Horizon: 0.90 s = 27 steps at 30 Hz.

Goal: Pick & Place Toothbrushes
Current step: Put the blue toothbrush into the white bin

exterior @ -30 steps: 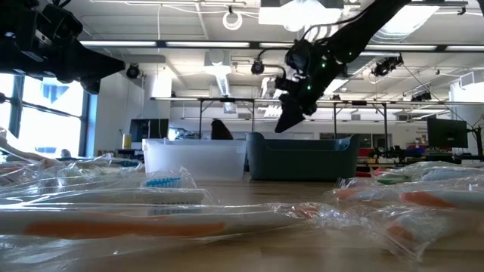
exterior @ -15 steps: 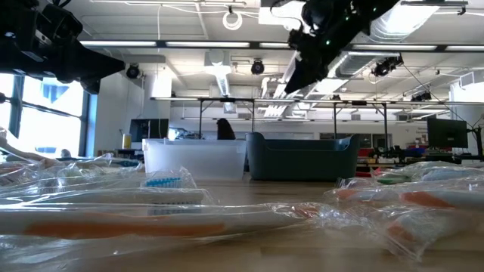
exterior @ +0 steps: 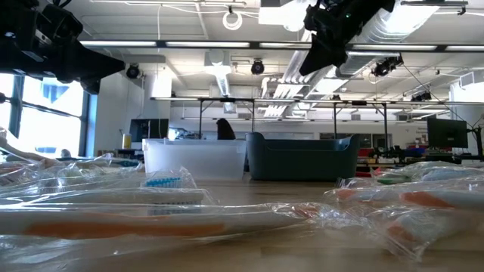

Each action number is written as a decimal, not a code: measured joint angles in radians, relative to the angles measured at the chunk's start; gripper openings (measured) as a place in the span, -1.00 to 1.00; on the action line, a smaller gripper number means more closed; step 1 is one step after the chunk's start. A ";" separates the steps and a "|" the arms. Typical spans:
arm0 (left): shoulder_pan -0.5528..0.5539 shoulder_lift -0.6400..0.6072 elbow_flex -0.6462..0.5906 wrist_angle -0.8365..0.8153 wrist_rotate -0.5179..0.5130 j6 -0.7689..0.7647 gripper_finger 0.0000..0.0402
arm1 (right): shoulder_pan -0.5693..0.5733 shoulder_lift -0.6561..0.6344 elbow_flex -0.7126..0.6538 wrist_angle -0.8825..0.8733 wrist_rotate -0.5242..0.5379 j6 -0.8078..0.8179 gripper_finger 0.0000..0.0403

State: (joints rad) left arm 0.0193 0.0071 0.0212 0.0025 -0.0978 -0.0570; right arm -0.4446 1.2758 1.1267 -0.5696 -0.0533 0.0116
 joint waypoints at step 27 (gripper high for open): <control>0.000 0.000 0.000 0.000 0.000 -0.001 -0.95 | 0.199 -0.185 -0.186 -0.071 0.244 0.294 -0.99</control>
State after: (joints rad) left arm 0.0196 0.0069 0.0212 0.0021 -0.0978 -0.0578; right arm -0.2461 1.0907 0.9407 -0.6404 0.1910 0.3057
